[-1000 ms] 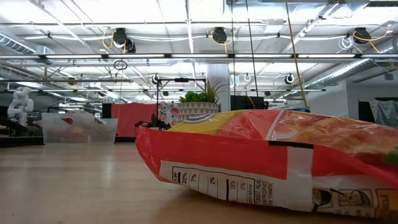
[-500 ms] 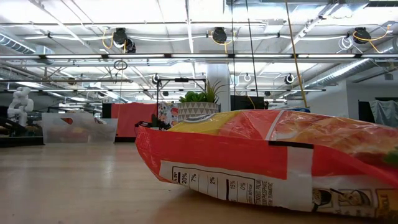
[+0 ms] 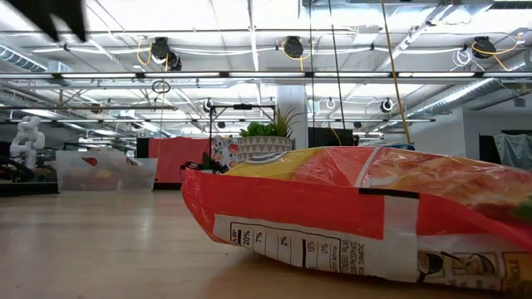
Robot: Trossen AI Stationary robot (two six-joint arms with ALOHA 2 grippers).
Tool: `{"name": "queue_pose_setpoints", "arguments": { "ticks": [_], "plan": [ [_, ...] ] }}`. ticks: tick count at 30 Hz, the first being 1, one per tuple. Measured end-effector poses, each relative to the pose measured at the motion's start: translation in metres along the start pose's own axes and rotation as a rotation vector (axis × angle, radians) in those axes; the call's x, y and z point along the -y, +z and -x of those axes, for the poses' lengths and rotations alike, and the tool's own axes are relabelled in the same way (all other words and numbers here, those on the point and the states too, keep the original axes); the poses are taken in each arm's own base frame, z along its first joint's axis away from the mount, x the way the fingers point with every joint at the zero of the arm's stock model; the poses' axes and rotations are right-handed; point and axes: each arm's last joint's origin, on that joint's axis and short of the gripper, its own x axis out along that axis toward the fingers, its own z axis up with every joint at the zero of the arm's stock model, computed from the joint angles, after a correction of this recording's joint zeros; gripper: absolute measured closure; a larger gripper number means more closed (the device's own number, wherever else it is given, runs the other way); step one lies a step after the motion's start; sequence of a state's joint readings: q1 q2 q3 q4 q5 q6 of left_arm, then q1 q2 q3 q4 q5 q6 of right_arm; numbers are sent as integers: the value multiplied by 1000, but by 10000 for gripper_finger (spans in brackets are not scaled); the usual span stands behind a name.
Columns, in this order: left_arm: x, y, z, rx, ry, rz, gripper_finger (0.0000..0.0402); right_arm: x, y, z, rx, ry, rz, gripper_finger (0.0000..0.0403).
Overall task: Sort Maruchan noodles
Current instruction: Put the orange noodle pack into the orange bin
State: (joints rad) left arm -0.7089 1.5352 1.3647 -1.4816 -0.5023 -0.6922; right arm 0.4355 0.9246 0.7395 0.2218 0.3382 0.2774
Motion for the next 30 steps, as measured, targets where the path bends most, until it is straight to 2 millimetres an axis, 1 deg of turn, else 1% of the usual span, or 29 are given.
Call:
{"name": "queue_pose_setpoints", "arguments": {
  "ticks": [3, 6, 9, 12, 15, 19, 21, 24, 26, 30],
  "plan": [
    [0, 15, -2, 166, 54, 51, 188, 1, -2, 0, -22, -11, -34, 238],
    [2, 32, -1, 322, 59, 81, 188, 1, -7, -2, -53, -24, -82, 238],
    [3, 50, 0, 433, 21, 63, 188, 2, -11, -4, -86, -38, -106, 238],
    [2, 62, 1, 502, -8, 25, 188, 2, -14, -6, -99, -64, -113, 238],
    [-1, 68, 1, 534, -8, 8, 188, 2, -16, -8, -105, -68, -111, 238],
    [-8, 73, -3, 534, -1, 44, 188, 2, -19, -11, -119, -73, -106, 238],
    [-9, 76, -10, 542, -3, 85, 188, 2, -22, -13, -128, -77, -114, 238],
    [-10, 78, -23, 548, -5, 85, 188, 2, -26, -17, -144, -85, -122, 238],
    [-10, 80, -28, 541, -40, 94, 188, 2, -30, -20, -163, -91, -115, 238],
    [-13, 82, -36, 532, -112, 115, 188, 1, -41, -24, -262, -52, -126, 238]
  ]
}}
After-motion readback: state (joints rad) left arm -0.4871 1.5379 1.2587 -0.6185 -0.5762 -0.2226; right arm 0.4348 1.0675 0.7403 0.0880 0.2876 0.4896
